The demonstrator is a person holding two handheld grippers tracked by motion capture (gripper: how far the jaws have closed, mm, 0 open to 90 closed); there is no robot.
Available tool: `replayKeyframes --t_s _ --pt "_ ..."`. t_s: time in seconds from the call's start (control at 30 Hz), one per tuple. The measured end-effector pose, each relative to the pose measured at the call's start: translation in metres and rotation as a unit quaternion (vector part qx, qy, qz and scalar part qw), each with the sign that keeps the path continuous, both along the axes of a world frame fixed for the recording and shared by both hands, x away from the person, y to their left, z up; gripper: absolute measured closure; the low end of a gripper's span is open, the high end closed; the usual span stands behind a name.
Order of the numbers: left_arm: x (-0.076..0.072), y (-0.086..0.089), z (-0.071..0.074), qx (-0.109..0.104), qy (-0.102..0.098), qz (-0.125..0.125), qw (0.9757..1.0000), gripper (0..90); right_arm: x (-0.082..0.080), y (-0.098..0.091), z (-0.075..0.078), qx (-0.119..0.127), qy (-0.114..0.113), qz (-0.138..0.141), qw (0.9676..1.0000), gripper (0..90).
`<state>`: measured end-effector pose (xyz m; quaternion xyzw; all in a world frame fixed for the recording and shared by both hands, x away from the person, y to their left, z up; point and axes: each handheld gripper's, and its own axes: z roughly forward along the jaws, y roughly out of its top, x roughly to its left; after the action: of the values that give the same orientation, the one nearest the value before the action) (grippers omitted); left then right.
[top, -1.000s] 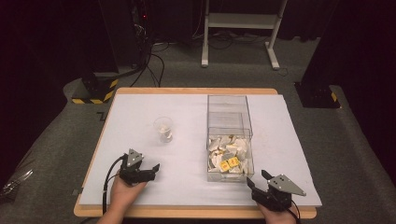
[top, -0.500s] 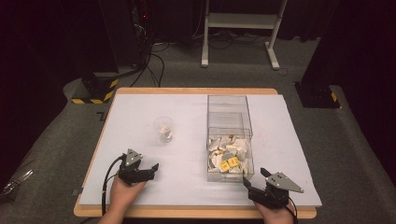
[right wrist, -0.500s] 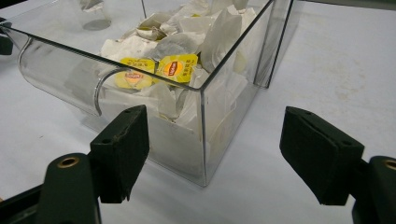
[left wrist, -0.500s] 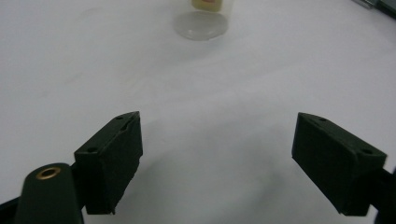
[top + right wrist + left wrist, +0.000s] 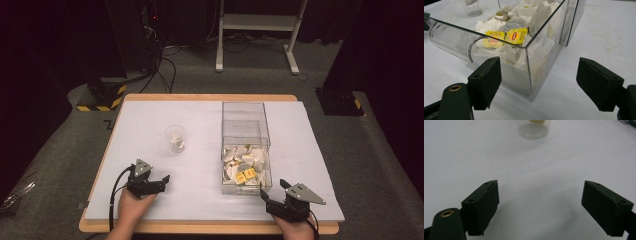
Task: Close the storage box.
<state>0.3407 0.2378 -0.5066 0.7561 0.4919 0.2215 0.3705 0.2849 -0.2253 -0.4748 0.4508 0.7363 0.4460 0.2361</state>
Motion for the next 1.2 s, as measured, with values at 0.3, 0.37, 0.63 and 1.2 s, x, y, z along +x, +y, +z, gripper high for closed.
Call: replayKeyframes --t_s 0.3,0.37,0.63,1.2 --pt "0.0 0.0 0.0 0.001 0.001 0.002 1.0 15.1 0.003 0.002 0.0 -0.001 0.0 0.0 1.0 18.8" --pt "0.001 0.0 0.0 0.001 0.005 0.002 1.0 15.2 0.005 0.002 0.0 0.0 0.0 -0.001 1.0 18.7" --pt "0.003 0.0 -0.001 0.002 0.013 0.001 0.9999 15.6 0.014 0.0 0.001 0.005 -0.003 -0.007 1.0 18.3" --pt "0.002 0.0 -0.001 -0.008 0.014 -0.005 0.9999 16.7 0.047 0.014 0.001 0.004 -0.013 -0.021 0.9997 15.6"
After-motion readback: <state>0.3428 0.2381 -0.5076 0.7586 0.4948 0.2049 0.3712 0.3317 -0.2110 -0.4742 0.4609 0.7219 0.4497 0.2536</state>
